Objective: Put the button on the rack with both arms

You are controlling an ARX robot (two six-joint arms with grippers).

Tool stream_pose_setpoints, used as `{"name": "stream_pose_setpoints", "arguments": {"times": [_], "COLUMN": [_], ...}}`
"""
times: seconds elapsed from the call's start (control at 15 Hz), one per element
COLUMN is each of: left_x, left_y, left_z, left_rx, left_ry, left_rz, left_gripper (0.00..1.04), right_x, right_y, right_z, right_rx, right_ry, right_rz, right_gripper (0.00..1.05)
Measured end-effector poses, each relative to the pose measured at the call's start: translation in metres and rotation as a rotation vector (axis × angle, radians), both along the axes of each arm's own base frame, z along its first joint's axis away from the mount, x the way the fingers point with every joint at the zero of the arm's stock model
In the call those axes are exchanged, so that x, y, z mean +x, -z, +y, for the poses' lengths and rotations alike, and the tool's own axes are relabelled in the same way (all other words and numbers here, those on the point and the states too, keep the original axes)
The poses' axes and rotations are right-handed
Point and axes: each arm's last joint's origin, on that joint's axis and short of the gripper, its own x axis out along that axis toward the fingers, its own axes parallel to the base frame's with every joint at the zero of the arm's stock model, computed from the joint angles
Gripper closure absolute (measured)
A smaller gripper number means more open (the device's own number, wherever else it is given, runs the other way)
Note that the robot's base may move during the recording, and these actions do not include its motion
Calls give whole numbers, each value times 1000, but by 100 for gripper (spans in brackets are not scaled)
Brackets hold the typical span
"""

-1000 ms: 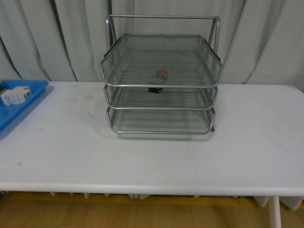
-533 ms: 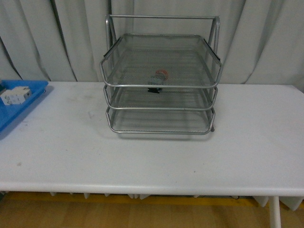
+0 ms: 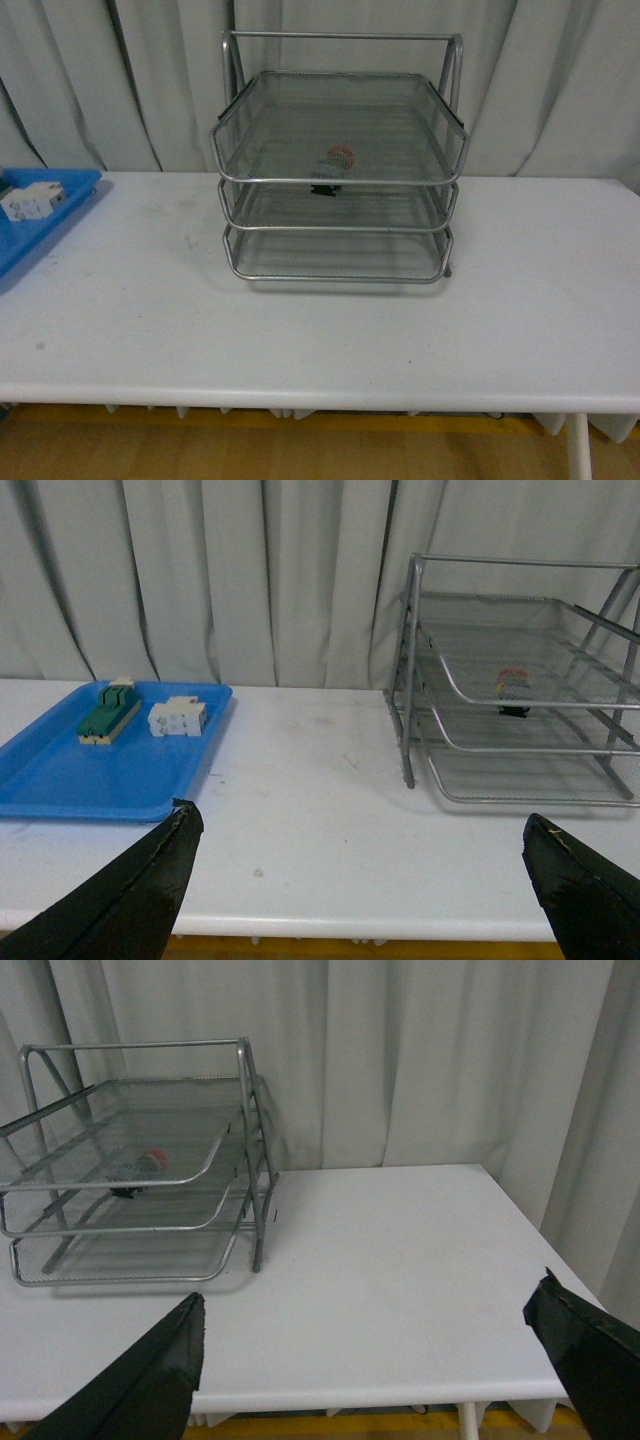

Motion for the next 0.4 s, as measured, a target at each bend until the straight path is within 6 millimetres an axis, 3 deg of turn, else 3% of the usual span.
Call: {"name": "stream_pose_setpoints", "arguments": {"times": [0.07,0.4], "left_x": [0,0], "left_y": [0,0], "left_z": [0,0], "left_rx": [0,0], "left_ry": [0,0], "left_rz": [0,0], "left_gripper": [7,7], "right_x": [0,0], "right_y": [0,0], "right_z": [0,0], "right_rx": [0,0], "right_ry": [0,0], "right_rz": [0,0], "right_gripper": [5,6]}}
